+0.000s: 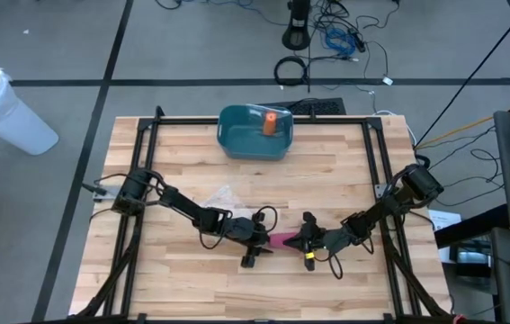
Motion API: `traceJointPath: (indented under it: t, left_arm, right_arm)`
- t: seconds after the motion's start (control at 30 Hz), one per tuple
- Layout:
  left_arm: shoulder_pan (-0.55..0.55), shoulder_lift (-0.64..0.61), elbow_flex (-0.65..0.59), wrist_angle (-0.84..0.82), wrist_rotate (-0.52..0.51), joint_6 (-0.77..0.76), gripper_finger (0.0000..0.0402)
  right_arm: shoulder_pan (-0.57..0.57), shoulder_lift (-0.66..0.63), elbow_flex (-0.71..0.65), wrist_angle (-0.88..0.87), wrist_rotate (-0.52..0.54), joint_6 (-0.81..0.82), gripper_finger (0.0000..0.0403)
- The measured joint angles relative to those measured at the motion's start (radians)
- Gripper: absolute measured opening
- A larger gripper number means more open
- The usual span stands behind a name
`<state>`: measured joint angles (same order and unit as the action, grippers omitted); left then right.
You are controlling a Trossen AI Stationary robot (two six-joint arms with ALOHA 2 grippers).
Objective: Roll bandage
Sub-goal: Roll the pink bandage
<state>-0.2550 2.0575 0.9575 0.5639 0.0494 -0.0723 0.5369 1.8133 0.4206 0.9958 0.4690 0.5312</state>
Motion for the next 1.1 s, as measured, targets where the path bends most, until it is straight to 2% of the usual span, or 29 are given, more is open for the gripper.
traceJointPath:
  t: [0.4,0.73,0.9,1.1]
  left_arm:
    - [0.026,-0.037,-0.001,-0.07,0.007,0.006,0.0158]
    - [0.026,-0.077,0.0,-0.262,-0.033,0.002,0.0157]
    - [0.023,-0.154,-0.005,-0.348,-0.044,-0.001,0.0158]
    - [-0.006,-0.269,-0.004,-0.445,-0.169,0.002,0.0157]
  right_arm:
    - [0.004,-0.002,0.0,-0.024,-0.027,-0.002,0.0]
    - [0.008,-0.002,-0.001,-0.031,-0.032,-0.019,0.0]
    - [0.008,-0.002,-0.001,-0.032,-0.034,-0.019,0.0]
    - [0.014,-0.001,0.002,-0.03,-0.083,-0.019,0.0]
